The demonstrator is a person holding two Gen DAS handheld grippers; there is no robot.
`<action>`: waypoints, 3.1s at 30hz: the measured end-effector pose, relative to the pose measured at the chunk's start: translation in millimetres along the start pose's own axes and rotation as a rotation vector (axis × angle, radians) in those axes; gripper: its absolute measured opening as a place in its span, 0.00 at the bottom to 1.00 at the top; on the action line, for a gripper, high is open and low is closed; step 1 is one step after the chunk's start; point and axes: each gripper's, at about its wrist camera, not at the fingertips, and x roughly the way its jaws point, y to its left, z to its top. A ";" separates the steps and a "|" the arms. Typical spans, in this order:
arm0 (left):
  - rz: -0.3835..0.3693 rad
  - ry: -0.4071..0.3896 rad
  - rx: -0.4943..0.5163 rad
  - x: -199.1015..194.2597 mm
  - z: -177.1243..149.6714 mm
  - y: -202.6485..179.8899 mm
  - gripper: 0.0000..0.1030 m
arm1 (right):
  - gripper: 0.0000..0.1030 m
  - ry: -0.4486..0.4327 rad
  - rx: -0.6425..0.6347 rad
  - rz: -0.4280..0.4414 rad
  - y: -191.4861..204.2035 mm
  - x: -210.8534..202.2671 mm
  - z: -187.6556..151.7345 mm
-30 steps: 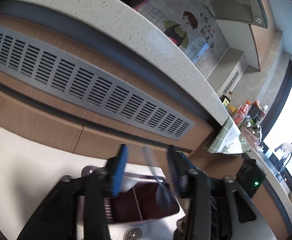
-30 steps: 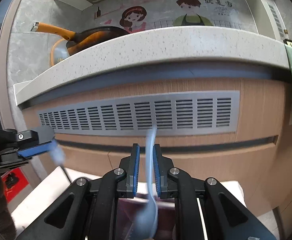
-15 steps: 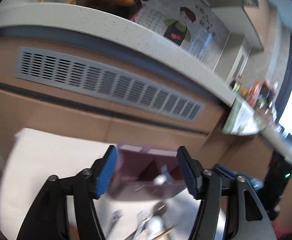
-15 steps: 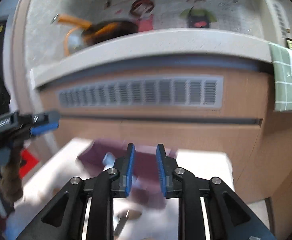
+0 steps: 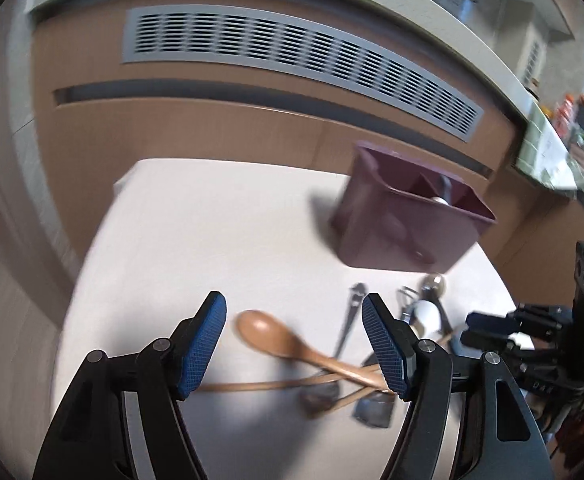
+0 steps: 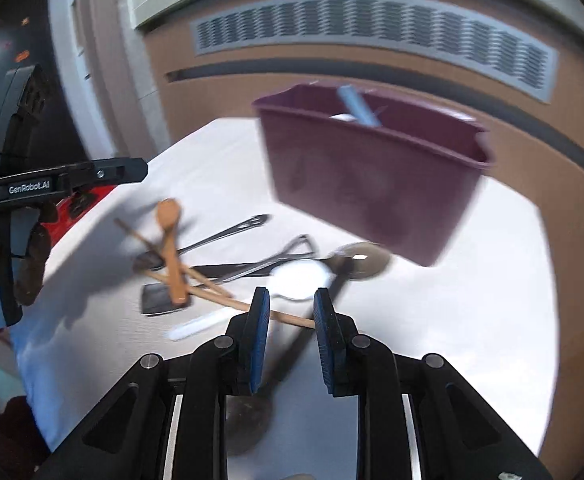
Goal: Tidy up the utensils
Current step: 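Grasp the wooden spoon with the right gripper, then grasp the metal bottle opener with the left gripper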
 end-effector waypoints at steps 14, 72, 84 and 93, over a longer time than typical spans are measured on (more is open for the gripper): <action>0.065 -0.058 -0.180 -32.4 0.1 60.3 0.72 | 0.21 0.104 -0.167 0.247 89.1 78.5 64.1; -0.105 0.368 0.334 115.0 27.1 -127.3 0.36 | 0.26 -0.175 0.348 -0.113 -89.9 -34.1 -36.7; -0.181 0.374 0.320 121.6 23.7 -141.3 0.25 | 0.26 -0.148 0.342 -0.131 -85.9 -27.6 -34.2; -0.176 0.184 0.226 55.5 18.9 -110.2 0.24 | 0.26 -0.172 0.322 -0.168 -68.6 -44.3 -35.6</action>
